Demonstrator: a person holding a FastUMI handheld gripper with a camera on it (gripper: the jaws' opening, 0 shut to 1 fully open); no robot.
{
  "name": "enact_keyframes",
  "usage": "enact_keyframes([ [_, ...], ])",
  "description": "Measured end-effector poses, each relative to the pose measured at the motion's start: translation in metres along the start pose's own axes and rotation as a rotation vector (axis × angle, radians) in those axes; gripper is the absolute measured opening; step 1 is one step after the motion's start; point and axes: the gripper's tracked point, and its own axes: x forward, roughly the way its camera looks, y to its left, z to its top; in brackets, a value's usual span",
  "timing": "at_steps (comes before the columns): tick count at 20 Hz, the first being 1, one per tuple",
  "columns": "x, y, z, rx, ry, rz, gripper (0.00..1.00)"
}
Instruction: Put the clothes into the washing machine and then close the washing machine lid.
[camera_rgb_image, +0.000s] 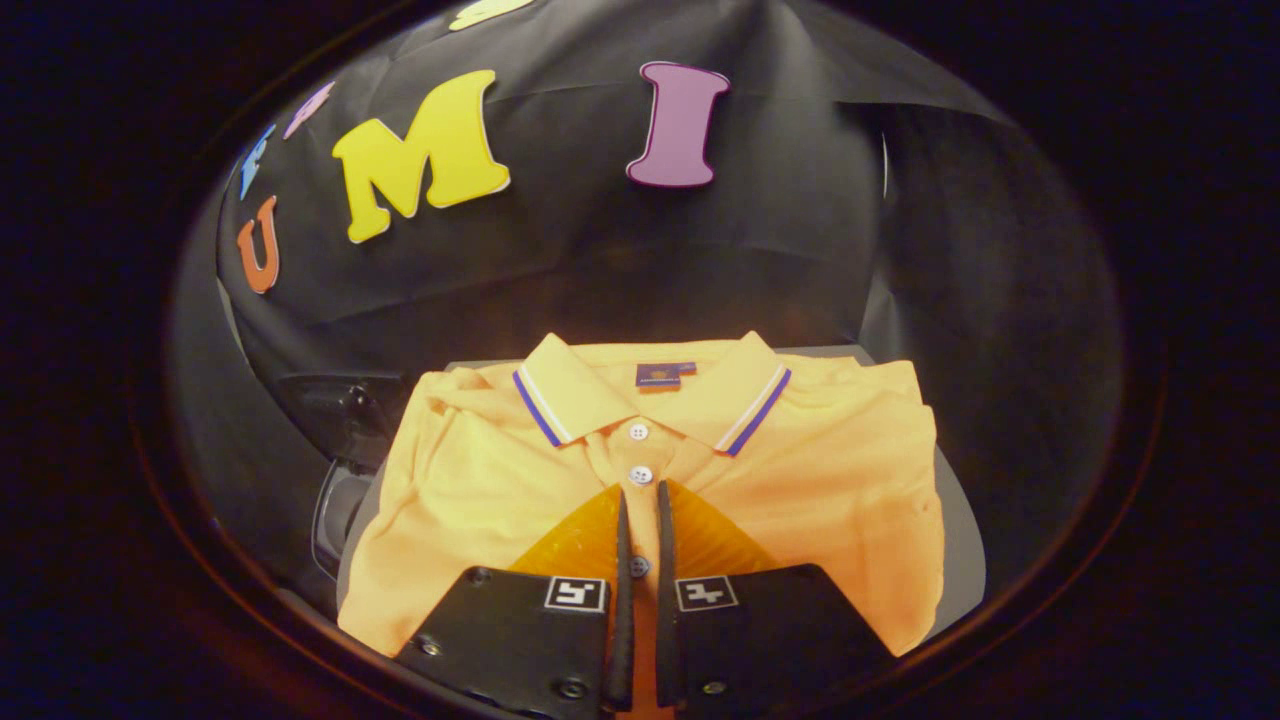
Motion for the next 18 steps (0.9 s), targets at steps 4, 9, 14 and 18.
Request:
enact_keyframes([
  [4,-0.007,0.008,0.001,0.074,0.017,0.03,0.08],
  [9,-0.04,0.016,0.003,0.033,-0.033,0.003,0.07],
  [14,-0.091,0.043,0.022,0.047,-0.122,0.028,0.07],
  [18,-0.137,0.072,0.044,0.036,-0.218,0.05,0.07],
])
